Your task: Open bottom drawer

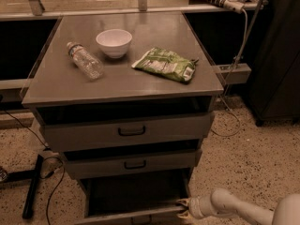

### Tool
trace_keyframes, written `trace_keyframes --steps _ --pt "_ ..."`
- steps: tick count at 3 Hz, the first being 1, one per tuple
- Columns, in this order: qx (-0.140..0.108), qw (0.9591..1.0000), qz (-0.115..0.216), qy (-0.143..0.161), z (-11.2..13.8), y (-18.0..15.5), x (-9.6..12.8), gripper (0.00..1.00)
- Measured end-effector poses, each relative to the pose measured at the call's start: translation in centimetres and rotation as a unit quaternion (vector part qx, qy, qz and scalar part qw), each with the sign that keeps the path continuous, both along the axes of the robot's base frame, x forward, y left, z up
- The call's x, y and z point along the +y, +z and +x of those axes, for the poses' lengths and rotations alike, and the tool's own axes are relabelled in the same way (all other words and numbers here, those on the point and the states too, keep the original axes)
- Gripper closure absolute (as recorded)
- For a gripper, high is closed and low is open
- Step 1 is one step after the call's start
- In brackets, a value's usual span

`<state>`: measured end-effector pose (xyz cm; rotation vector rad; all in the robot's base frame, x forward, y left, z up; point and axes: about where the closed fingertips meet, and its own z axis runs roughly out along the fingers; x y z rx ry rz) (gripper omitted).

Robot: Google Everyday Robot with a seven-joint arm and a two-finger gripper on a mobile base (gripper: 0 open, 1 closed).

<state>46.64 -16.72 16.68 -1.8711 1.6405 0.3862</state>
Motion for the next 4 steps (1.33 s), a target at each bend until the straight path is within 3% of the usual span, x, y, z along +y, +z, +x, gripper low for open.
trace_keyframes --steps 1,2,4 --pt "-0.004 1.0000 0.005 0.003 -0.89 -0.18 0.67 1.00" --pt "-0.004 1.0000 0.005 0.003 -0.89 0.00 0.66 0.82" --pt "-0.004 1.0000 0.005 0.003 -0.89 0.00 0.66 0.36"
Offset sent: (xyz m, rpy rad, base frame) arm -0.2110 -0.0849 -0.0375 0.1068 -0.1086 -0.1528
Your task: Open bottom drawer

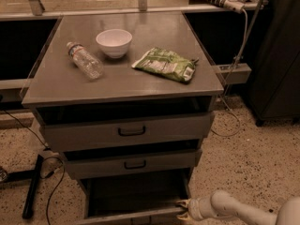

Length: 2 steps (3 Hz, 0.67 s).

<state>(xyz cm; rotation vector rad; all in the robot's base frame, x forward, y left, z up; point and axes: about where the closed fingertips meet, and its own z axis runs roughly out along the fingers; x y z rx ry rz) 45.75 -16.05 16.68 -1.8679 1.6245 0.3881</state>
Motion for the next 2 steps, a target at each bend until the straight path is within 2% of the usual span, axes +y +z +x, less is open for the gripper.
trace_keyframes --steps 1,2 --pt "0.000 1.0000 0.000 0.000 0.00 0.00 0.01 0.12" --pt "0.000 1.0000 0.000 0.000 0.00 0.00 0.01 0.00"
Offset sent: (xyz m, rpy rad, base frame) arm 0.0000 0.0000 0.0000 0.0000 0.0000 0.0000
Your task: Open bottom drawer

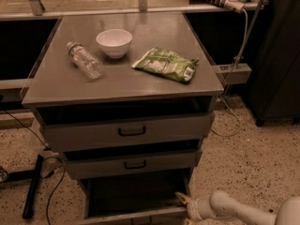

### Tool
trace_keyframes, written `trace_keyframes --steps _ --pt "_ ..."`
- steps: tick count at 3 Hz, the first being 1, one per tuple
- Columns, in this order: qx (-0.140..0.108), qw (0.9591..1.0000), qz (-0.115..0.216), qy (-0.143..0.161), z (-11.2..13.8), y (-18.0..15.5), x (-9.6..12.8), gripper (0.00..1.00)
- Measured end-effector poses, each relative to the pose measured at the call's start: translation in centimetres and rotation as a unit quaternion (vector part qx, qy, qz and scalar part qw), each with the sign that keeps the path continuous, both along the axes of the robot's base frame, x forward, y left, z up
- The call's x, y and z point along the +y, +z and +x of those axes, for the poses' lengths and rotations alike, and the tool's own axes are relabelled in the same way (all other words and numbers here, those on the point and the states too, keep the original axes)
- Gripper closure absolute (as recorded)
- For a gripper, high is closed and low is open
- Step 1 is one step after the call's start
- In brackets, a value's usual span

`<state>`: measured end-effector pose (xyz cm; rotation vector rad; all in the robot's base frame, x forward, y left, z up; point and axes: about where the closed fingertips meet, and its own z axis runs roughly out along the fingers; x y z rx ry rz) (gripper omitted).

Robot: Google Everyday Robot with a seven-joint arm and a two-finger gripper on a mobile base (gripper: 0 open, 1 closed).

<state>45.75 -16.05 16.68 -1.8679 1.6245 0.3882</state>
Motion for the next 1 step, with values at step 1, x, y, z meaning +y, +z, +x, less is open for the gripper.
trace_keyframes --steps 1 --pt "0.000 1.0000 0.000 0.000 0.00 0.00 0.00 0.00"
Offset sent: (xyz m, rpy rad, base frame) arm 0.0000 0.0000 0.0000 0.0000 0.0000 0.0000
